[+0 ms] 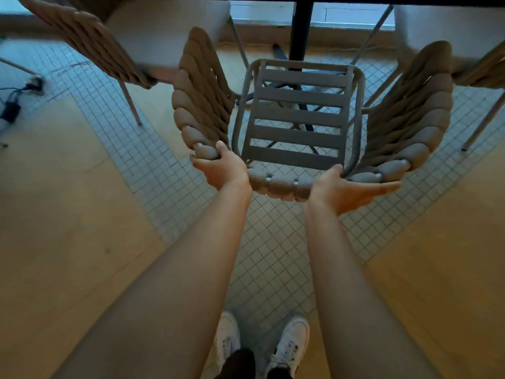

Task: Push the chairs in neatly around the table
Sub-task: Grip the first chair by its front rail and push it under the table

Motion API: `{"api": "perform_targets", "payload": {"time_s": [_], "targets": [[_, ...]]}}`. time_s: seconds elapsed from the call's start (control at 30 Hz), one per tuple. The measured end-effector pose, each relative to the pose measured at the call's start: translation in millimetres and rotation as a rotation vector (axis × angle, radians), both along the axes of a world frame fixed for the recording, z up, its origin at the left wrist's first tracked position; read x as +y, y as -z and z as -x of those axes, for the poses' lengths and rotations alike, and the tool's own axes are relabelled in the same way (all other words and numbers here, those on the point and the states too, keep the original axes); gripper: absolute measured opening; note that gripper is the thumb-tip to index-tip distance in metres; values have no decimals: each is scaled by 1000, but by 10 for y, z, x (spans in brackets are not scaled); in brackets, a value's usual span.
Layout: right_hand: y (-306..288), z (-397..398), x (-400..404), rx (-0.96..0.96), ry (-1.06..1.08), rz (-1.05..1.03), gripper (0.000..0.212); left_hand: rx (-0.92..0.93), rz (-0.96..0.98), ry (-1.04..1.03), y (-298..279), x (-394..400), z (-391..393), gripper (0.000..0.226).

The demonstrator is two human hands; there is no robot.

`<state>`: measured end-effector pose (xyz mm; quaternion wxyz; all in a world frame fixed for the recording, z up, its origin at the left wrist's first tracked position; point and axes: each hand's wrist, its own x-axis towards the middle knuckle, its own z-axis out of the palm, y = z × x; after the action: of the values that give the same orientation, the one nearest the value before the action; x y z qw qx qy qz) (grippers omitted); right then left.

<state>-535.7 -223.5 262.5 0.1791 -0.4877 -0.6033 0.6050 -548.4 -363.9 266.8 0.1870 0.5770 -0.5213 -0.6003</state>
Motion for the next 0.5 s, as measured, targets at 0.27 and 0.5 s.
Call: {"api": "perform_targets", "payload": {"time_s": [0.27,0.5], "targets": [[-39,278,89,-4,-97,4,117,23,31,-8,38,25,286,57],[-70,617,200,-26,-121,-15,119,20,29,7,12,113,556,61]]}}
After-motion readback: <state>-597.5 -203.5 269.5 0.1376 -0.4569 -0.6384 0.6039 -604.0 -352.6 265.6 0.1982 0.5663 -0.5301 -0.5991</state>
